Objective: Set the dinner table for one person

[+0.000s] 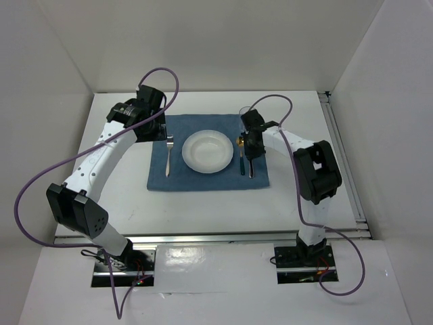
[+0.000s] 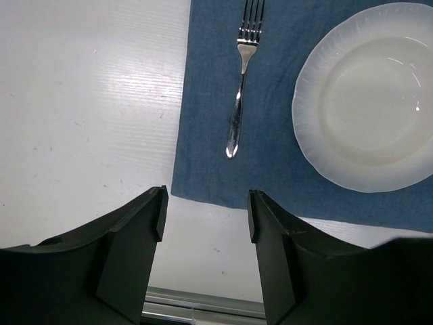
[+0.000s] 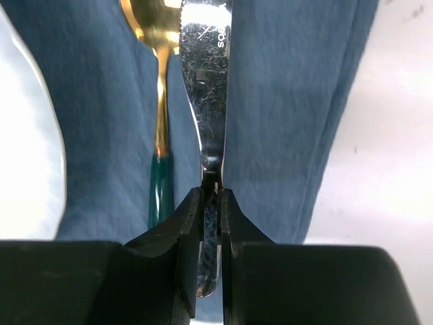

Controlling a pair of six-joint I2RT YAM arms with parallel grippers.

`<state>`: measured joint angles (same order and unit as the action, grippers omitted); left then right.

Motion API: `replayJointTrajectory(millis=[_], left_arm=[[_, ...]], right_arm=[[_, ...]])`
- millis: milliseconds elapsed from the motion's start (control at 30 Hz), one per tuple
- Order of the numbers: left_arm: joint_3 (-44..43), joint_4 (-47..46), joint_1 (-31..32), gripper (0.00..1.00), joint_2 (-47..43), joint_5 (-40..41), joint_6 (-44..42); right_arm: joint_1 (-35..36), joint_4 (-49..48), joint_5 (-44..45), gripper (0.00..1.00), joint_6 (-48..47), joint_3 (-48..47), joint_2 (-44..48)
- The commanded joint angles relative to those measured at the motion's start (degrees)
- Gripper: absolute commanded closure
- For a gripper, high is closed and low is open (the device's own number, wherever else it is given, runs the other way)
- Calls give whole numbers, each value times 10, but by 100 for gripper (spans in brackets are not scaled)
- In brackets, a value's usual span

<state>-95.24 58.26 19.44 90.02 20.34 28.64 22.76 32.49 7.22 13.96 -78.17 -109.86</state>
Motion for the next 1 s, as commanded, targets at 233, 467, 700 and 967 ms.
replayJointTrajectory(millis=[233, 467, 700, 967], left_arm=[[7, -17, 2, 33, -24, 23, -3], [-4, -11, 2, 33, -24, 23, -8], [-15, -6, 2, 33, -34, 23, -8], [-21, -17, 2, 33, -56, 12, -3]], right_arm=[[7, 8, 48, 60, 18, -63, -20], [7, 39, 75, 15, 51, -66, 40], [-48, 136, 125, 0, 141, -51, 173], [-98, 159, 161, 0, 165, 43, 356]])
